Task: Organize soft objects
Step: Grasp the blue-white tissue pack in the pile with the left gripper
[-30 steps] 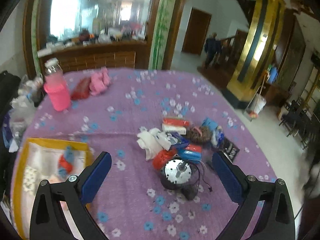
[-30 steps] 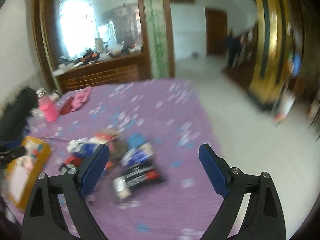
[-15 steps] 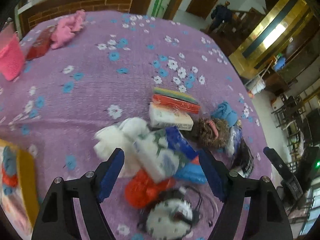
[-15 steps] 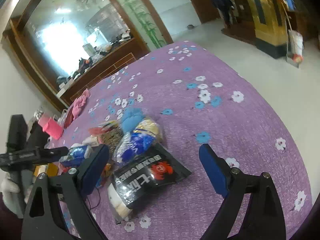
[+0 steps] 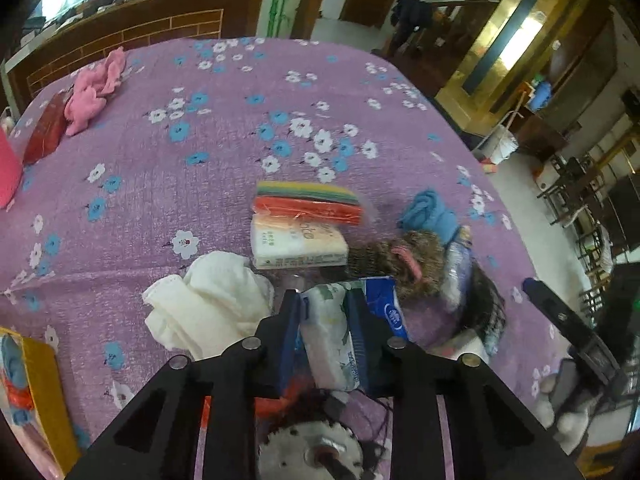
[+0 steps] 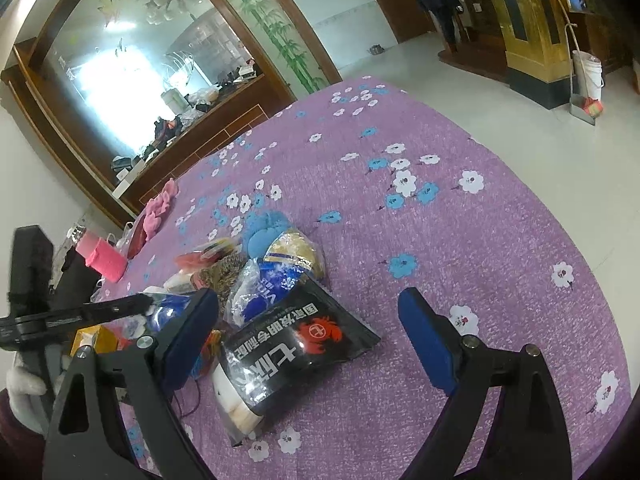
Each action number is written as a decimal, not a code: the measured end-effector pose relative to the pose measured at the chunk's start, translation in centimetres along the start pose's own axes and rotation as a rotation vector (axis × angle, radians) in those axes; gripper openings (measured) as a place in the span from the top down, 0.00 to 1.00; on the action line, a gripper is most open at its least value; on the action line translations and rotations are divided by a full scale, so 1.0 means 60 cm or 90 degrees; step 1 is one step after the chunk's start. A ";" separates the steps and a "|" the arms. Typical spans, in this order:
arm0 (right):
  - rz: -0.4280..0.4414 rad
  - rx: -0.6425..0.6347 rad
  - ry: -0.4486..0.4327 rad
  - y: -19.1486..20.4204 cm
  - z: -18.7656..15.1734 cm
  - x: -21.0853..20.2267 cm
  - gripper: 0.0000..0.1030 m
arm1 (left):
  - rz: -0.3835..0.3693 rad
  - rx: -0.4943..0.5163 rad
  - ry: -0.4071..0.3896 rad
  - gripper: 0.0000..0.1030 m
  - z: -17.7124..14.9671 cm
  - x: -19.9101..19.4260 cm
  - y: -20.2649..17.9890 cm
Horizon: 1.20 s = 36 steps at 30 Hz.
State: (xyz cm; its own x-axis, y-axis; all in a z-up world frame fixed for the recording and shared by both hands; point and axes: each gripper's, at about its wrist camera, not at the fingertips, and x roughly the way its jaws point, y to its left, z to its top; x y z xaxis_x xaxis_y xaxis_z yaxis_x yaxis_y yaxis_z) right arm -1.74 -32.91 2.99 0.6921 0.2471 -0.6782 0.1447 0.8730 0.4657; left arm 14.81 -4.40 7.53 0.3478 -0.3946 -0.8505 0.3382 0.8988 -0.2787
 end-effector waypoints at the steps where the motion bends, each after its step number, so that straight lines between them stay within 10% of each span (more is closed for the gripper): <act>1: -0.002 0.001 0.000 -0.001 0.000 0.000 0.11 | -0.004 0.003 -0.003 0.81 -0.002 -0.004 0.000; 9: 0.003 0.019 0.004 -0.014 -0.001 0.001 0.11 | -0.080 0.090 -0.007 0.82 -0.043 -0.075 -0.046; 15: 0.012 0.031 0.004 -0.022 0.001 -0.002 0.11 | -0.066 0.190 0.045 0.56 -0.082 -0.047 -0.113; 21: 0.020 0.045 0.007 -0.026 0.002 -0.002 0.11 | -0.092 0.210 0.056 0.55 -0.104 -0.025 -0.153; 28: 0.019 0.072 -0.011 -0.039 0.005 -0.015 0.11 | -0.030 0.190 0.032 0.54 -0.125 0.018 -0.185; 36: 0.023 0.083 -0.010 -0.039 0.005 -0.014 0.11 | 0.077 0.243 -0.081 0.30 -0.123 0.013 -0.221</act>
State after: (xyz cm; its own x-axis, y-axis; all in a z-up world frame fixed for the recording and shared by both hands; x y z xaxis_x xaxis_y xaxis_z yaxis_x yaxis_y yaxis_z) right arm -2.43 -35.31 2.62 0.7089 0.2696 -0.6517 0.2096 0.8018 0.5597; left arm 4.13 -15.20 7.30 0.5027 -0.3322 -0.7981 0.5799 0.8142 0.0264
